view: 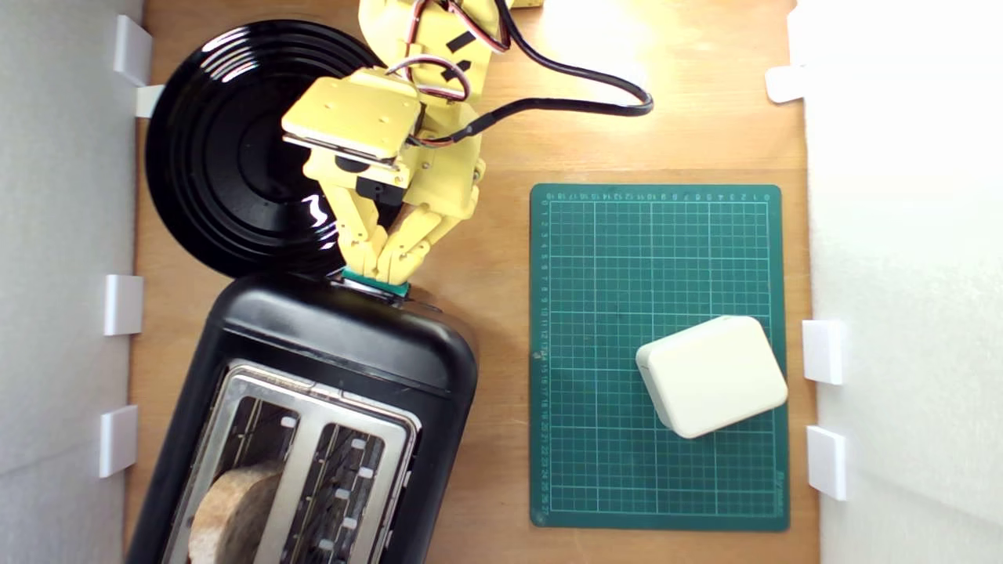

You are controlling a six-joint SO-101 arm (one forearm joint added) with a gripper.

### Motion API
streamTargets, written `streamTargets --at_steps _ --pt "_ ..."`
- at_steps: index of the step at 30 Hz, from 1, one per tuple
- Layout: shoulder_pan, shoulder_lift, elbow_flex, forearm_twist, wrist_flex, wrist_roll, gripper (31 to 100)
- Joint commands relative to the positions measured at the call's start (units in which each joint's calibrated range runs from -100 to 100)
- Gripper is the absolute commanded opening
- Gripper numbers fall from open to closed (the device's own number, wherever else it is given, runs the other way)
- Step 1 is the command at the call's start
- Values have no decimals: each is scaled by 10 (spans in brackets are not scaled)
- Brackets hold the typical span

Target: Start toaster

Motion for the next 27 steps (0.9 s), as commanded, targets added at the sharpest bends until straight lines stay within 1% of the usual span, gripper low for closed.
streamTargets --at_steps 1,5,8,15,20,23,27 --pt "5 13 -37 7 -19 1 313" --pt "10 37 -37 7 -51 1 313" --pt "19 49 -37 7 -53 3 313" --pt "21 56 -25 7 -54 4 313" --pt "21 55 19 7 -60 4 313" --pt "23 55 47 6 -89 3 313" --pt "39 48 96 5 -118 5 313"
